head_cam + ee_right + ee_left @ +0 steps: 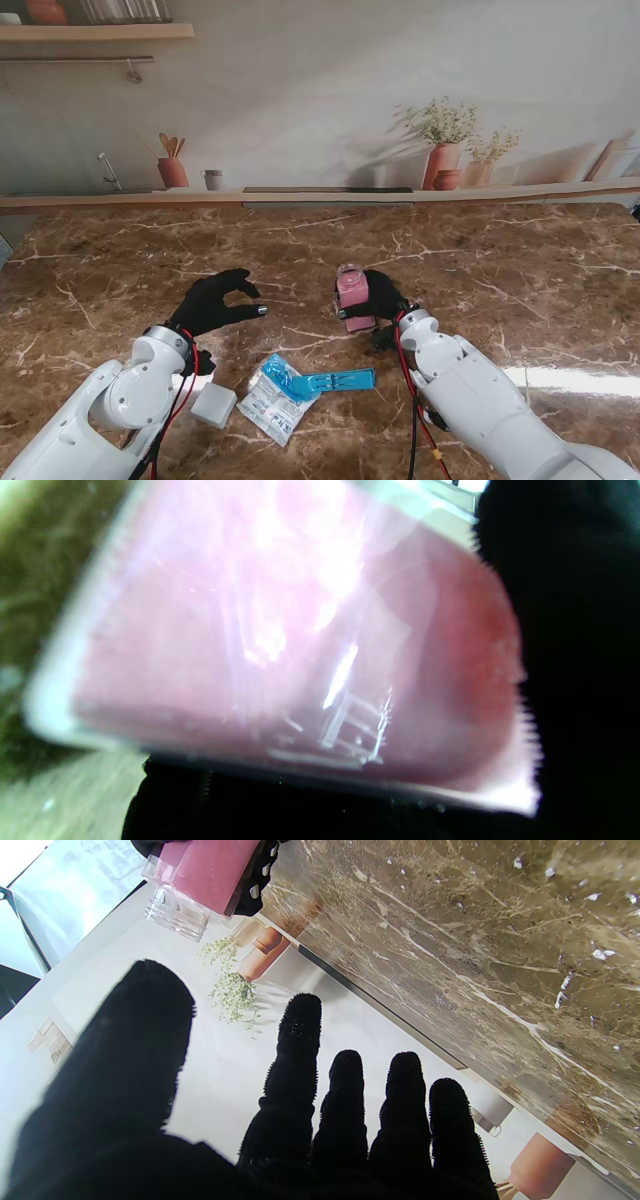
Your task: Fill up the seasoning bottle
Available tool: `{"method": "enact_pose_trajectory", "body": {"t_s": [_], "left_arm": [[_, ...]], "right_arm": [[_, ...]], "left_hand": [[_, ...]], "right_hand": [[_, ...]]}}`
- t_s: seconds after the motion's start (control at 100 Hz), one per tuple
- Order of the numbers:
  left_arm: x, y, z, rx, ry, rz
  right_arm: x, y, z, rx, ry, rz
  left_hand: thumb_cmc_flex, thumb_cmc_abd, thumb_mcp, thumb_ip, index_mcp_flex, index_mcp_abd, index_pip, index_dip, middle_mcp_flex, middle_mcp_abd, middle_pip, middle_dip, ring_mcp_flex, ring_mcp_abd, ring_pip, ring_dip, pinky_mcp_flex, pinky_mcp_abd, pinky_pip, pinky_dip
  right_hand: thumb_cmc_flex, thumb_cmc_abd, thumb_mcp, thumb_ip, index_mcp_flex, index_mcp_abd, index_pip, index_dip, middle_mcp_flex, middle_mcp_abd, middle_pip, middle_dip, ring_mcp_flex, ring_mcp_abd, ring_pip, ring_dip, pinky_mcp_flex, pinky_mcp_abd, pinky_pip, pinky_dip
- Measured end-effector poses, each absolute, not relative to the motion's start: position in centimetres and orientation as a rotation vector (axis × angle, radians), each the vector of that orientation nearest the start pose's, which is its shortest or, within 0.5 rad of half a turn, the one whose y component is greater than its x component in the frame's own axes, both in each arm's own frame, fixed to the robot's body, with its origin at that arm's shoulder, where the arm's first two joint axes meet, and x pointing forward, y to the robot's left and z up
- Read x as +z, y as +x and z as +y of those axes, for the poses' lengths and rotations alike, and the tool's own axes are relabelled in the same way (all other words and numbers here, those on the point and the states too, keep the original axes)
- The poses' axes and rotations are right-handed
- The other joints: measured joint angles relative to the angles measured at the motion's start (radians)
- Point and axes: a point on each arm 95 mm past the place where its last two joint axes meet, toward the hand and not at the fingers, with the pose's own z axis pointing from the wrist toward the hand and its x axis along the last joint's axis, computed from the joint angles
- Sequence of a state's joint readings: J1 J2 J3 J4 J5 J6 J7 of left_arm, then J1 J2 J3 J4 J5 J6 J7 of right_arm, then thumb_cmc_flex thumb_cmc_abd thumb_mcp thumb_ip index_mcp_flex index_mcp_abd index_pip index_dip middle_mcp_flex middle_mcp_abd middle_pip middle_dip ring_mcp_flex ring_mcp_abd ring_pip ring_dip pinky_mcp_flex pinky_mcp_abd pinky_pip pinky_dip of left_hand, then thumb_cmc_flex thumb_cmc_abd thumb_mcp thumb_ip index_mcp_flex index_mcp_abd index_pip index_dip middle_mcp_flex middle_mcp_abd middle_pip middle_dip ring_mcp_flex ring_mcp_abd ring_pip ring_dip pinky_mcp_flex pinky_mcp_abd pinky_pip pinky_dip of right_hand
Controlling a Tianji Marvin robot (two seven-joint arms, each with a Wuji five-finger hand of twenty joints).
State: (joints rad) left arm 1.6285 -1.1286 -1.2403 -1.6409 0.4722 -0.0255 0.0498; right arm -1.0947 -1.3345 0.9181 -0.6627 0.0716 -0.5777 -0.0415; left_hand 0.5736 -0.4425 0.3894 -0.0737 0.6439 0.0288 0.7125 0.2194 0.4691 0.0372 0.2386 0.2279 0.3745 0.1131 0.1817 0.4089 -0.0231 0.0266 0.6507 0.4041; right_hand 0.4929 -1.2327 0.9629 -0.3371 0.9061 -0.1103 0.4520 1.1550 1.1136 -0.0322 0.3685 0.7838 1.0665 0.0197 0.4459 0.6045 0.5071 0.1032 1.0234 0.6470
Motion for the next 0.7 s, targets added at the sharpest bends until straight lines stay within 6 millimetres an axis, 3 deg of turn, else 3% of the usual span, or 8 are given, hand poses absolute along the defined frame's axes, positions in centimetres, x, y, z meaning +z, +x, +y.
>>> {"method": "enact_pose_trajectory", "body": {"t_s": [0.06,0.11,0.22,0.28,0.33,0.41,0.56,0.7], "left_arm": [[-32.6,38.7,-0.6,-1.845,-1.708,1.17],[-32.6,38.8,-0.5,-1.844,-1.71,1.19],[-32.4,39.1,-0.2,-1.824,-1.703,1.272],[-32.1,39.3,0.1,-1.812,-1.696,1.323],[-31.9,39.5,0.4,-1.797,-1.683,1.372],[-31.3,39.9,0.9,-1.771,-1.652,1.457],[-30.1,40.7,1.8,-1.724,-1.627,1.576],[-29.5,41.3,2.4,-1.674,-1.627,1.676]], "right_arm": [[-42.3,48.0,2.5,-2.205,-2.049,-0.902],[-42.0,48.0,2.3,-2.219,-2.049,-0.906],[-41.1,47.8,1.6,-2.249,-2.046,-0.915],[-40.5,47.7,1.3,-2.268,-2.048,-0.923],[-40.0,47.6,1.0,-2.285,-2.047,-0.948],[-39.2,47.4,0.6,-2.309,-2.047,-1.0],[-38.3,47.1,-0.1,-2.38,-2.048,-1.064],[-37.5,46.7,-0.5,-2.42,-2.04,-1.113]], "left_hand": [[0.0,0.0,0.0,0.0,0.0,0.0,0.0,0.0,0.0,0.0,0.0,0.0,0.003,0.0,0.0,0.0,0.0,0.0,0.0,0.0],[0.0,0.0,0.021,0.0,0.0,0.0,0.0,0.0,0.0,0.0,0.0,0.0,0.003,0.0,0.0,0.0,0.0,0.0,0.0,0.001],[0.0,0.0,0.029,0.0,0.0,0.0,0.0,0.0,0.0,0.0,0.0,0.0,0.003,0.0,0.0,0.0,0.0,0.001,0.003,0.009],[0.0,0.0,0.029,0.0,0.0,0.0,0.0,0.0,0.0,0.0,0.0,0.0,0.003,0.0,0.0,0.0,0.0,0.003,0.009,0.016],[0.0,0.0,0.029,0.0,0.0,0.0,0.0,0.001,0.0,0.0,0.0,0.0,0.003,0.0,0.0,0.0,0.0,0.007,0.011,0.026],[0.0,0.0,0.029,0.0,-0.001,0.0,0.0,0.001,0.0,0.0,0.0,0.0,0.003,0.0,0.0,0.0,0.0,0.015,0.024,0.044],[0.0,0.0,0.04,0.0,-0.004,0.0,0.0,0.01,0.0,0.0,0.0,0.0,0.003,0.0,0.0,0.0,0.0,0.046,0.035,0.07],[-0.001,-0.023,0.087,0.0,-0.03,0.0,0.0,0.01,0.0,0.0,0.0,0.002,0.004,0.0,0.0,0.016,0.0,0.066,0.035,0.089]], "right_hand": [[0.0,0.037,-0.01,0.0,-0.053,0.0,0.07,-0.023,-0.032,0.0,0.027,0.042,-0.019,0.001,0.01,0.047,-0.009,0.0,0.0,0.0],[0.0,0.062,-0.01,0.0,-0.109,0.0,0.177,-0.155,-0.059,0.001,0.044,0.077,-0.045,0.003,0.035,0.076,-0.015,0.0,0.0,0.0],[0.0,0.078,-0.01,0.0,-0.125,0.0,0.273,-0.502,-0.085,0.003,0.072,0.128,-0.095,0.013,0.119,0.113,-0.024,0.001,0.001,0.0],[0.009,0.088,-0.01,0.0,-0.125,0.0,0.28,-0.615,-0.115,0.003,0.096,0.164,-0.129,0.019,0.163,0.137,-0.022,0.012,0.028,0.001],[0.022,0.088,-0.01,0.0,-0.125,0.001,0.284,-0.665,-0.135,0.006,0.113,0.189,-0.148,0.026,0.187,0.147,-0.01,0.022,0.069,0.013],[0.033,0.088,-0.014,0.0,-0.125,0.005,0.288,-0.682,-0.158,0.006,0.144,0.216,-0.162,0.035,0.222,0.152,0.016,0.022,0.161,0.051],[0.033,0.088,-0.023,0.0,-0.105,0.032,0.251,-0.577,-0.159,0.006,0.174,0.225,-0.162,0.055,0.29,0.152,0.048,0.022,0.245,0.075],[0.033,0.088,-0.024,0.0,-0.097,0.042,0.237,-0.548,-0.158,0.006,0.181,0.225,-0.162,0.059,0.312,0.158,0.052,0.022,0.27,0.076]]}}
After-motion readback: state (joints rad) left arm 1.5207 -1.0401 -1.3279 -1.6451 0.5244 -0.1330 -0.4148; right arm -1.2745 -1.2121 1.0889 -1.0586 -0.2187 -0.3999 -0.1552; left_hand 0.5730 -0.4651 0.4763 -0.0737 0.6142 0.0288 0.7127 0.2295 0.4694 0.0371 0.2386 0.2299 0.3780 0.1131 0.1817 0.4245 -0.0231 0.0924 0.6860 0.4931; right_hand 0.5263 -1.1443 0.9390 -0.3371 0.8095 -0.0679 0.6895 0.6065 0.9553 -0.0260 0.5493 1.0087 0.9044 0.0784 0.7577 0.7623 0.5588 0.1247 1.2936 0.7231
